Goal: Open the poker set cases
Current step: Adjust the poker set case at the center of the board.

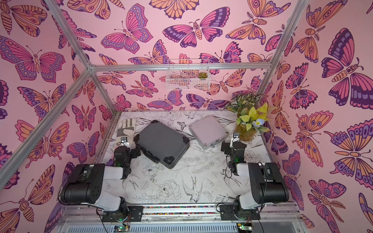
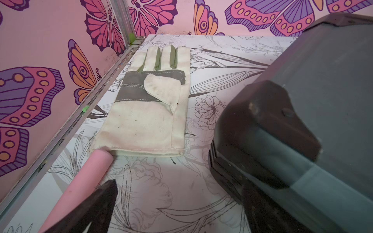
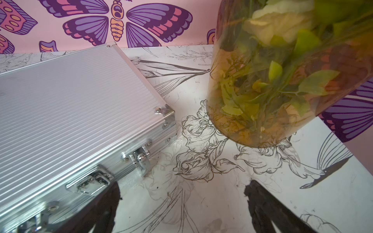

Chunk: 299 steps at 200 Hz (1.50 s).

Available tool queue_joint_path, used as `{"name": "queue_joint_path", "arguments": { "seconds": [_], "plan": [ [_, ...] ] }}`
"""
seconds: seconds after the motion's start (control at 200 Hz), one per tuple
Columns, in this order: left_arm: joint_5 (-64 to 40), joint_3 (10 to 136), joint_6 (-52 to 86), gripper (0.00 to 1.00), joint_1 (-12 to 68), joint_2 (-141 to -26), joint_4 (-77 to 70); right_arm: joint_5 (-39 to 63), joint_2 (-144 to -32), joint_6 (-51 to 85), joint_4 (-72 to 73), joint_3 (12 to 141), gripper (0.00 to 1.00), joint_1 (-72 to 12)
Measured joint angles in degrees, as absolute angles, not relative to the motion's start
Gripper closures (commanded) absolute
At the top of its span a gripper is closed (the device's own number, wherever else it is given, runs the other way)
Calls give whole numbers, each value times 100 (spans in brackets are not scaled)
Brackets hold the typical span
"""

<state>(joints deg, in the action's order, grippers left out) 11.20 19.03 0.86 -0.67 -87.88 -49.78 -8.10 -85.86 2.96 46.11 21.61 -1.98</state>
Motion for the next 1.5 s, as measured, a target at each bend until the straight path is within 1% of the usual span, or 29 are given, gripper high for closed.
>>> {"name": "queue_joint_path", "arguments": {
  "seconds": [1.046, 1.172, 1.197, 1.267, 1.407, 1.497],
  "plan": [
    [1118, 1903, 86, 1, -69, -8788, -4976, -786, -8589, 296, 4609, 2163, 1, -185],
    [1120, 1903, 86, 0, -69, -8788, -4978, -755, -8589, 298, 4609, 2182, 1, -148],
    [1122, 1903, 86, 0, -69, -8788, -4978, -746, -8589, 298, 4609, 2185, 0, -145],
    [1138, 1903, 89, 1, -69, -8783, -4976, -722, -8589, 303, 4609, 2185, 6, -115],
    [1162, 1898, 110, 5, -64, -8545, -4895, -788, -8510, 344, 4534, 2187, 7, -113],
    [1184, 1907, 113, 7, -56, -8095, -4641, -786, -8138, 338, 3942, 2338, 9, -113]
  ]
}}
